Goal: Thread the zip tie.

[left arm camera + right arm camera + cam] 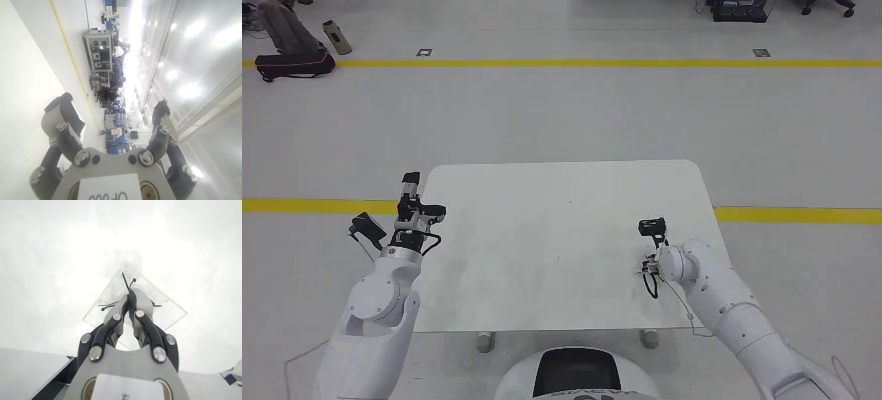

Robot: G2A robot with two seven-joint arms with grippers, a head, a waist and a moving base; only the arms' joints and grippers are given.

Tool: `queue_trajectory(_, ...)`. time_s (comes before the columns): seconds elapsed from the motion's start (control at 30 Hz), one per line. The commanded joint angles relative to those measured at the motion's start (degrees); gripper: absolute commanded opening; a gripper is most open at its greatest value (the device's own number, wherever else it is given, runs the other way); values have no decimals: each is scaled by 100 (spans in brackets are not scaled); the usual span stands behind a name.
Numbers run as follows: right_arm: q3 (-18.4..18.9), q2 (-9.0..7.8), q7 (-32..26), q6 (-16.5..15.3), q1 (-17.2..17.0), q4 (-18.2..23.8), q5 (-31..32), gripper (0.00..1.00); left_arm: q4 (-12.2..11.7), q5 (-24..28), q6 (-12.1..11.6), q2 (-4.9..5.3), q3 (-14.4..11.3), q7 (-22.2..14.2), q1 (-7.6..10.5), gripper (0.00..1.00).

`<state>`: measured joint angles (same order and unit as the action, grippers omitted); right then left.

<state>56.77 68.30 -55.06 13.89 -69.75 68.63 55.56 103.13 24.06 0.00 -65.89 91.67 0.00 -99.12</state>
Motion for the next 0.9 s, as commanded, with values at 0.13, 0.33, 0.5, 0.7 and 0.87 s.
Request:
queue_trajectory(0.13,42,6,-21,115,-7,115,83,0,0,0,0,0,0,0,0,100)
queue_trajectory(0.33,287,-71,-141,150,-239,625,190,0,0,0,0,0,0,0,0,100)
queue_trajectory(0.5,677,-177,-282,72,-555,1193,193,0,0,0,0,0,0,0,0,100)
queue_trajectory(0.7,1352,-297,-329,-232,-970,1804,-316,0,0,0,0,0,0,0,0,100)
queue_trajectory(0.87,1911,-371,-291,-557,-1249,2059,-946,0,0,0,0,0,0,0,0,100)
